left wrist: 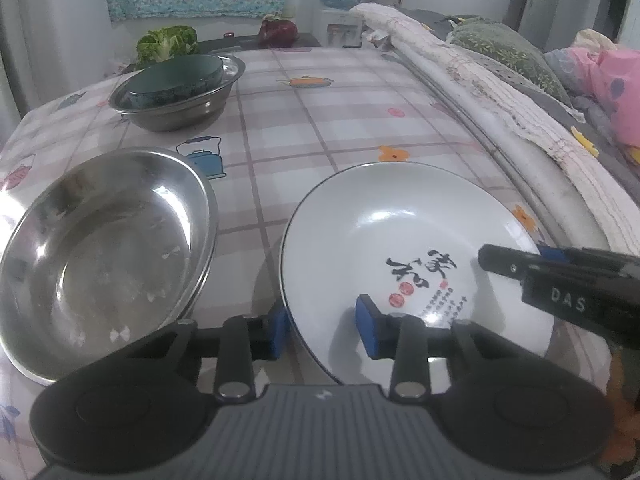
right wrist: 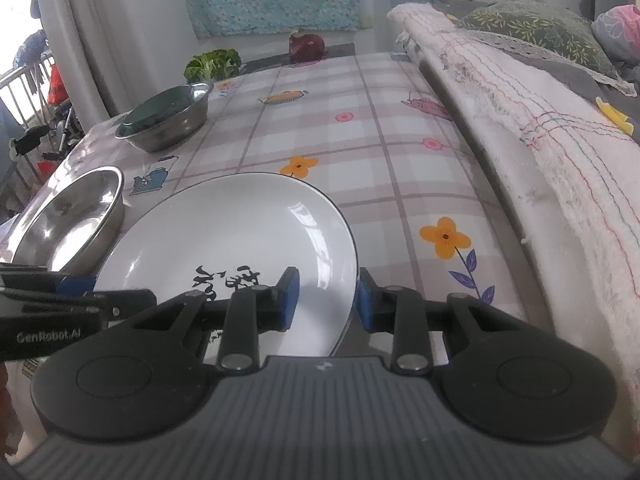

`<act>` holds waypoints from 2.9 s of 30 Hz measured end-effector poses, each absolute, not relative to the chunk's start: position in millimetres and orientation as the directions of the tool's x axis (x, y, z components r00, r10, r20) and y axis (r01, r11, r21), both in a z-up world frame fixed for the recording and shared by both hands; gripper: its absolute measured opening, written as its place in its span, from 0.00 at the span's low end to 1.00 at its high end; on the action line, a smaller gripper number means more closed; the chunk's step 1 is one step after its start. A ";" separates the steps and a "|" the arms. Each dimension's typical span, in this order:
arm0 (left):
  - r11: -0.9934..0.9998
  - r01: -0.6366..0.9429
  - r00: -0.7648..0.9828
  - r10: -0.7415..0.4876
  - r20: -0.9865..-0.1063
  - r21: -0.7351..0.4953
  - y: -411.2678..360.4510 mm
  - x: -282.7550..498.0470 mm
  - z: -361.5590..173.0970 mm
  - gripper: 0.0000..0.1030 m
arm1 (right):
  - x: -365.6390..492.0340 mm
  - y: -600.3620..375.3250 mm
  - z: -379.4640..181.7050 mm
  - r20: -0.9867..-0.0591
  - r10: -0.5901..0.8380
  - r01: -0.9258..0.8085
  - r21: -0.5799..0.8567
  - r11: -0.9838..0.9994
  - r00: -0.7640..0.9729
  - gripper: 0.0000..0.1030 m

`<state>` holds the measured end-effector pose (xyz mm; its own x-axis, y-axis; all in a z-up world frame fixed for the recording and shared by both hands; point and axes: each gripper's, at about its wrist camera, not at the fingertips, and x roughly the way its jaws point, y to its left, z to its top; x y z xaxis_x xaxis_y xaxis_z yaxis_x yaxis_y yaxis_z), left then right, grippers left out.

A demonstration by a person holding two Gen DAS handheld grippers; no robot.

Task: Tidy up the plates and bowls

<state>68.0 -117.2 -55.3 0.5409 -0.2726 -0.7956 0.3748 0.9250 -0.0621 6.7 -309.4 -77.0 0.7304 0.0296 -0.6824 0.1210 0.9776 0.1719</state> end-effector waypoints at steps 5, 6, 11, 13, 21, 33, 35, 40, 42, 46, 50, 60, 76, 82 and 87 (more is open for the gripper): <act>0.931 0.359 0.552 -0.266 -0.790 -0.063 -116.3 71.8 -55.8 0.32 | 5.2 -310.7 -79.2 -0.675 0.041 0.111 0.180 0.977 0.736 0.27; 0.933 0.356 0.557 -0.262 -0.788 -0.059 -117.0 71.9 -55.7 0.31 | 5.2 -310.9 -79.7 -0.673 0.042 0.110 0.181 0.977 0.738 0.27; 0.939 0.343 0.569 -0.232 -0.789 -0.028 -122.0 71.5 -54.2 0.31 | 4.5 -307.8 -80.0 -0.668 0.029 0.111 0.165 0.980 0.743 0.28; 0.940 0.341 0.569 -0.227 -0.790 -0.024 -122.9 71.9 -53.7 0.31 | 4.2 -307.7 -79.6 -0.667 0.028 0.113 0.167 0.979 0.744 0.27; 0.942 0.335 0.569 -0.227 -0.790 -0.029 -121.1 71.9 -51.6 0.31 | 4.2 -306.4 -76.3 -0.660 0.022 0.113 0.160 0.981 0.751 0.27; 0.940 0.338 0.570 -0.238 -0.786 -0.039 -120.1 73.0 -47.2 0.31 | 4.9 -307.6 -69.0 -0.653 0.011 0.116 0.151 0.982 0.758 0.27; 0.940 0.339 0.571 -0.240 -0.785 -0.040 -120.2 72.8 -46.7 0.31 | 5.3 -308.0 -67.7 -0.652 0.009 0.116 0.149 0.982 0.758 0.27; 0.939 0.341 0.574 -0.244 -0.782 -0.042 -120.7 72.7 -44.5 0.31 | 5.2 -308.6 -65.1 -0.647 0.005 0.117 0.146 0.982 0.762 0.27; 0.939 0.341 0.575 -0.245 -0.781 -0.043 -120.7 72.8 -43.2 0.31 | 5.1 -309.1 -63.8 -0.645 0.005 0.117 0.146 0.982 0.764 0.27; 0.939 0.341 0.577 -0.246 -0.778 -0.044 -121.0 73.2 -41.6 0.31 | 4.9 -309.1 -61.2 -0.640 0.004 0.117 0.146 0.982 0.768 0.27; 0.939 0.342 0.582 -0.250 -0.774 -0.045 -121.6 72.1 -38.4 0.31 | 4.0 -309.4 -57.9 -0.633 0.003 0.117 0.147 0.982 0.774 0.27; 0.881 0.469 0.591 -0.369 -0.718 -0.067 -141.4 53.8 -23.9 0.12 | 8.2 -296.4 -57.5 -0.632 0.015 0.076 0.116 0.990 0.775 0.22; 0.935 0.321 0.550 -0.314 -0.774 -0.151 -83.3 58.3 -47.7 0.45 | -3.3 -339.2 -69.1 -0.647 0.091 0.166 0.326 0.931 0.757 0.29; 0.937 0.281 0.524 -0.330 -0.785 -0.206 -79.0 66.5 -59.4 0.40 | -1.0 -342.8 -83.9 -0.654 0.162 0.178 0.422 0.889 0.739 0.29; 0.933 0.275 0.523 -0.348 -0.778 -0.232 -76.9 68.9 -59.0 0.22 | 6.5 -339.0 -85.3 -0.649 0.195 0.154 0.441 0.884 0.735 0.22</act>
